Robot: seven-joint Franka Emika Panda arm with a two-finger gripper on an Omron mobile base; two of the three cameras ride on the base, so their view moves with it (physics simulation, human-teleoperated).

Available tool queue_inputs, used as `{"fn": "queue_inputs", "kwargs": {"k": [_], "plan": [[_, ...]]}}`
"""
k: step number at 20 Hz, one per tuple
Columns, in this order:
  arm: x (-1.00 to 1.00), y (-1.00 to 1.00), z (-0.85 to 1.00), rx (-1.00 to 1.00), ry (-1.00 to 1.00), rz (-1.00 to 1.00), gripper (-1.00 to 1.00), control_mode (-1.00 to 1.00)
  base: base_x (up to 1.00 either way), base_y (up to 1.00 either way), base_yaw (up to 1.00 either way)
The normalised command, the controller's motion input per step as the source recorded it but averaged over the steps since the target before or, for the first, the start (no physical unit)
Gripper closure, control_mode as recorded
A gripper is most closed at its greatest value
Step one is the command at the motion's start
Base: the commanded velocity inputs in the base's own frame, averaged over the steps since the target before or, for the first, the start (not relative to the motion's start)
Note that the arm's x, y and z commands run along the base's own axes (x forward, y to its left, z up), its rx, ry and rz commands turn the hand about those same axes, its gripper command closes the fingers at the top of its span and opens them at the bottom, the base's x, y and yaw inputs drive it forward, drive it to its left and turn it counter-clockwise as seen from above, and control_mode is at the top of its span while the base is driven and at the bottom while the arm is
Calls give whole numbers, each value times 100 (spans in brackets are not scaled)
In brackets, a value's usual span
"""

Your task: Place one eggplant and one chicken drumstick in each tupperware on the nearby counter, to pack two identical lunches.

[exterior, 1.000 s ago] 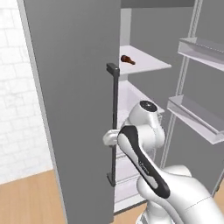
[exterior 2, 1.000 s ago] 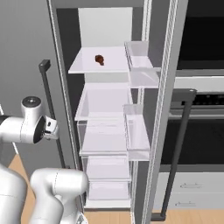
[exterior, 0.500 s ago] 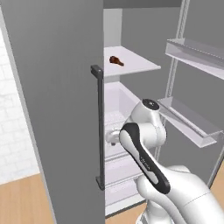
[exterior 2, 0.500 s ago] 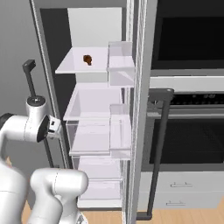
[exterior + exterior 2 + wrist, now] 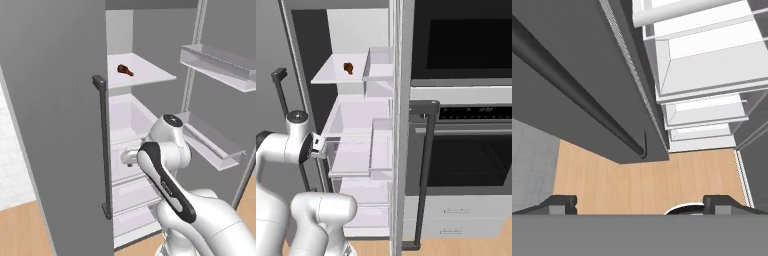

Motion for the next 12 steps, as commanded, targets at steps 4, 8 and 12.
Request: {"fn": "queue_inputs", "kwargs": {"k": [4,8,12], "plan": [[0,0,0,0,0,0,-100,100,38,-4,0],[0,0,0,0,0,0,-100,100,8,-49,0],[0,0,0,0,0,0,-100,100,13,-12,-2]]}}
